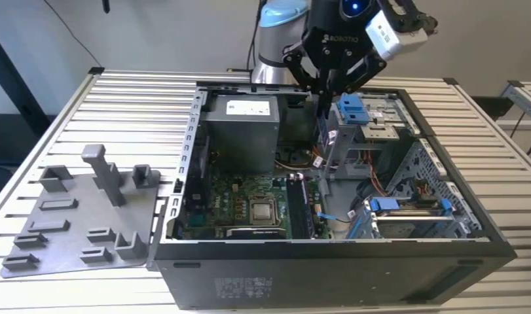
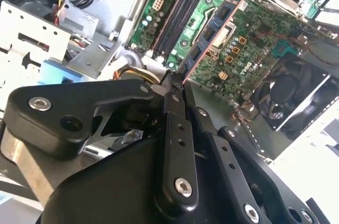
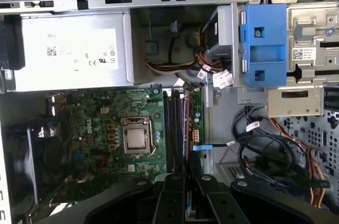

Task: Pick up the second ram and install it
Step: 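Insert the second ram into the second slot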

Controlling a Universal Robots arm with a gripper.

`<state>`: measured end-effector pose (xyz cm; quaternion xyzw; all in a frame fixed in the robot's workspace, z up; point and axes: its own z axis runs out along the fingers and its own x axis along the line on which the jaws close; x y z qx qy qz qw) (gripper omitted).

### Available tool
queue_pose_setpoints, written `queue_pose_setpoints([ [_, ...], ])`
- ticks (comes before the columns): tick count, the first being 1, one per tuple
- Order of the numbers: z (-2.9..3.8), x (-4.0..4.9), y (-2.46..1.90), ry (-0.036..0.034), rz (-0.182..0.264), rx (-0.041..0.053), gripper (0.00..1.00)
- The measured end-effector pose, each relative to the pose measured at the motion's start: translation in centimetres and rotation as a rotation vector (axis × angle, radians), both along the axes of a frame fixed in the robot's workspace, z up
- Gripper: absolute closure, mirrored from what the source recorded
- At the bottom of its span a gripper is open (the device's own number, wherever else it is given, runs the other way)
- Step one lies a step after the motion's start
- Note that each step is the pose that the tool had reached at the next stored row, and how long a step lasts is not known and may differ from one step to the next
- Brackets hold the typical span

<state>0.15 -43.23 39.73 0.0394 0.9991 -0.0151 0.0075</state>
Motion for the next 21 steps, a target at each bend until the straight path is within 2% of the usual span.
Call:
queue_pose_setpoints([
  [4, -0.55, 0.21, 0.00, 0.0022, 0.001, -0.0031, 0.86],
  [14, -2.30, 0.62, -0.02, 0.0062, 0.005, -0.0033, 0.86],
  [21, -2.41, 0.63, -0.02, 0.0062, 0.008, -0.0034, 0.86],
])
